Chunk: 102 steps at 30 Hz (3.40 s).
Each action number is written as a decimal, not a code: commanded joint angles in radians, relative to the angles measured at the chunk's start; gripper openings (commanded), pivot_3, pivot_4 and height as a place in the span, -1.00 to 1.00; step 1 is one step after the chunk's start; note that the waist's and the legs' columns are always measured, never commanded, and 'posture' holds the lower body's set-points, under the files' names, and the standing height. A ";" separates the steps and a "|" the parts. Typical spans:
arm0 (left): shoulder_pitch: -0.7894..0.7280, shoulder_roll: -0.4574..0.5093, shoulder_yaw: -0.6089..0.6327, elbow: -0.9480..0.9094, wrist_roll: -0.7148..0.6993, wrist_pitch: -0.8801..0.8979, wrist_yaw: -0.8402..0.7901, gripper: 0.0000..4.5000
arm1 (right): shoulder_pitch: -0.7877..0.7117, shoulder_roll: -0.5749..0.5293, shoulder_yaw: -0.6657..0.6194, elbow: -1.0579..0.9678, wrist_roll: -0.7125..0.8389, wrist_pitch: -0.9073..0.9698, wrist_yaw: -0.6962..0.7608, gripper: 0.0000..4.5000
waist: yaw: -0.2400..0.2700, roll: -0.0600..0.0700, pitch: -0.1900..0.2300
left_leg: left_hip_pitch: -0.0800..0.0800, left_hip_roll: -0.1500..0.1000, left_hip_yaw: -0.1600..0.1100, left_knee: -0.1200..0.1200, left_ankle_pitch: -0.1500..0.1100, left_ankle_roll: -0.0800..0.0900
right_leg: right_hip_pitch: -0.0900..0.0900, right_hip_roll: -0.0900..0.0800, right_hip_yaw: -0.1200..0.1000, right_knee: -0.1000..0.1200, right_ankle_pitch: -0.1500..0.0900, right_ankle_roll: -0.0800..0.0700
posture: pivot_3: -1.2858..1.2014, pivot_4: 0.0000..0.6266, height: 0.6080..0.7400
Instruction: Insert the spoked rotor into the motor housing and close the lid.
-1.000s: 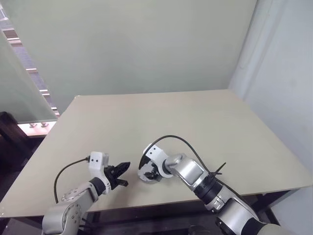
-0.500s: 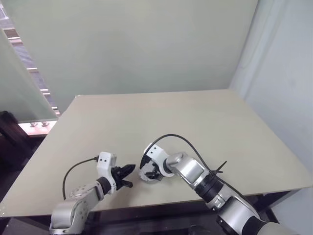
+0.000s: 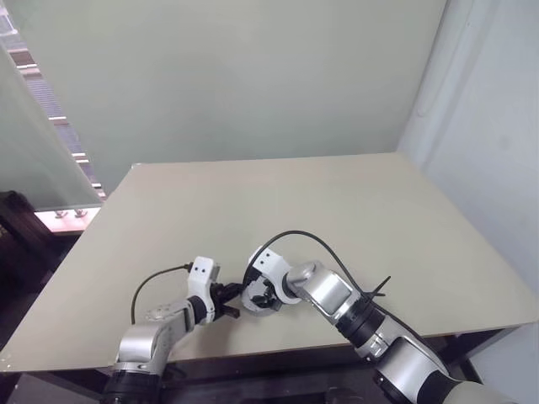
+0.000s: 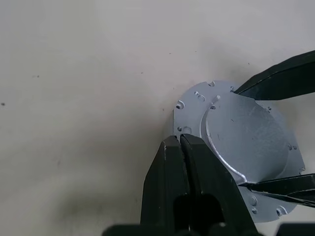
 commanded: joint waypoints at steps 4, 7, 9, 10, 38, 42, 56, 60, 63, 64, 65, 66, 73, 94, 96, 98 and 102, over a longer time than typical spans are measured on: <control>-0.010 0.000 -0.027 0.025 0.028 0.001 -0.026 -1.00 | 0.019 -0.029 -0.025 0.024 -0.001 0.030 -0.001 0.43 | 0.000 0.000 0.000 | 0.000 0.000 0.000 0.000 0.000 0.000 | 0.000 0.000 0.000 0.000 0.000 0.000 | 0.03 -1.00 1.00; -0.014 -0.001 -0.032 0.027 0.033 0.003 -0.031 -1.00 | 0.021 -0.007 -0.080 0.019 0.021 0.026 -0.016 0.43 | 0.000 0.000 0.000 | 0.000 -0.001 -0.001 0.000 0.000 0.000 | 0.000 0.000 0.000 0.000 0.000 0.000 | 0.03 -1.00 1.00; -0.015 -0.001 -0.036 0.027 0.039 0.004 -0.034 -1.00 | 0.018 -0.001 -0.104 0.011 0.034 0.021 -0.013 0.43 | 0.000 0.000 0.000 | -0.001 -0.001 -0.001 0.000 0.000 0.000 | 0.000 0.000 0.000 0.000 0.000 0.000 | 0.03 -1.00 1.00; -0.016 -0.002 -0.038 0.027 0.041 0.004 -0.035 -1.00 | 0.017 -0.005 -0.104 0.001 0.040 0.017 0.000 0.43 | 0.000 0.000 0.000 | -0.001 -0.001 -0.001 0.000 0.000 0.000 | 0.000 0.000 0.000 0.000 0.000 0.000 | 0.03 -1.00 1.00; -0.018 -0.002 -0.044 0.012 0.063 0.017 -0.050 -1.00 | -0.098 0.036 -0.764 0.170 0.336 0.180 -0.172 0.99 | 0.000 0.002 0.001 | -0.006 0.000 -0.001 -0.001 0.000 0.000 | -0.003 0.000 0.000 0.000 0.001 0.002 | 0.03 -1.00 1.00; -0.017 -0.003 -0.045 0.007 0.063 0.019 -0.049 -1.00 | -0.113 0.021 -0.840 0.281 0.370 0.240 -0.187 0.99 | -0.001 0.002 0.001 | -0.007 0.000 -0.001 -0.001 0.000 0.001 | -0.003 0.000 0.000 -0.001 0.001 0.003 | 0.03 -1.00 1.00; -0.006 -0.003 -0.039 -0.019 0.062 0.038 -0.044 -1.00 | -0.096 0.072 -0.978 0.440 0.478 0.330 -0.211 0.99 | -0.021 0.002 0.001 | -0.004 0.001 0.000 -0.002 0.000 0.001 | -0.002 0.002 0.000 0.000 0.001 0.003 | 0.03 -1.00 1.00; -0.001 -0.004 -0.035 -0.025 0.063 0.041 -0.042 -1.00 | -0.078 0.096 -0.966 0.408 0.494 0.371 -0.206 0.99 | -0.026 0.002 0.000 | -0.005 0.001 0.000 -0.002 0.000 0.001 | -0.002 0.002 0.000 0.000 0.001 0.003 | 0.03 -1.00 1.00; 0.000 -0.005 -0.034 -0.027 0.063 0.042 -0.041 -1.00 | -0.069 0.109 -0.961 0.386 0.505 0.394 -0.207 0.99 | -0.027 0.002 0.001 | -0.005 0.001 0.000 -0.002 0.000 0.001 | -0.002 0.001 0.000 0.000 0.001 0.003 | 0.03 -1.00 1.00; 0.001 -0.006 -0.034 -0.028 0.063 0.042 -0.041 -1.00 | -0.066 0.112 -0.959 0.380 0.509 0.401 -0.206 0.99 | -0.026 0.002 0.001 | -0.005 0.001 0.000 -0.002 0.000 0.001 | -0.002 0.001 0.000 -0.001 0.001 0.003 | 0.03 -1.00 1.00; 0.001 -0.007 -0.033 -0.028 0.063 0.043 -0.040 -1.00 | -0.063 0.120 -0.960 0.372 0.514 0.409 -0.208 0.99 | -0.026 0.002 0.001 | -0.005 0.001 0.000 -0.002 0.000 0.001 | -0.002 0.001 0.000 -0.001 0.001 0.003 | 0.03 -1.00 1.00; 0.001 -0.009 -0.034 -0.028 0.063 0.042 -0.038 -1.00 | -0.059 0.131 -0.963 0.364 0.522 0.415 -0.211 0.99 | -0.026 0.002 0.001 | -0.005 0.001 0.000 -0.002 0.000 0.001 | -0.002 0.001 0.000 -0.001 0.001 0.003 | 0.03 -1.00 1.00; 0.001 -0.016 -0.034 -0.028 0.063 0.043 -0.035 -1.00 | -0.041 0.170 -0.973 0.340 0.550 0.399 -0.238 0.99 | -0.026 0.002 0.001 | -0.005 0.000 0.000 -0.002 0.000 0.001 | -0.002 0.001 0.000 -0.001 0.001 0.003 | 0.03 -1.00 1.00; 0.010 -0.023 -0.024 -0.034 0.060 0.042 -0.028 -1.00 | 0.024 0.236 -0.913 0.246 0.637 0.277 -0.299 0.99 | -0.026 0.003 0.001 | -0.006 0.000 0.000 -0.002 0.000 0.001 | -0.002 0.001 0.000 -0.001 0.001 0.003 | 0.03 -1.00 1.00; 0.014 -0.026 -0.023 -0.036 0.059 0.041 -0.026 -1.00 | 0.032 0.243 -0.903 0.249 0.641 0.262 -0.306 0.99 | -0.026 0.003 0.001 | -0.006 0.000 0.000 -0.002 0.000 0.001 | -0.003 0.001 0.000 -0.001 0.001 0.003 | 0.03 -1.00 1.00; 0.019 -0.028 -0.023 -0.039 0.059 0.041 -0.025 -1.00 | 0.040 0.250 -0.893 0.253 0.645 0.244 -0.313 0.99 | -0.026 0.003 0.001 | -0.006 0.000 0.000 -0.002 0.000 0.001 | -0.003 0.001 0.000 -0.001 0.001 0.003 | 0.03 -1.00 1.00; 0.026 -0.031 -0.021 -0.043 0.059 0.040 -0.023 -1.00 | 0.048 0.261 -0.874 0.260 0.655 0.214 -0.326 0.99 | -0.027 0.003 0.001 | -0.005 0.001 0.000 -0.002 0.000 0.001 | -0.002 0.001 0.001 -0.001 0.001 0.003 | 0.03 -1.00 1.00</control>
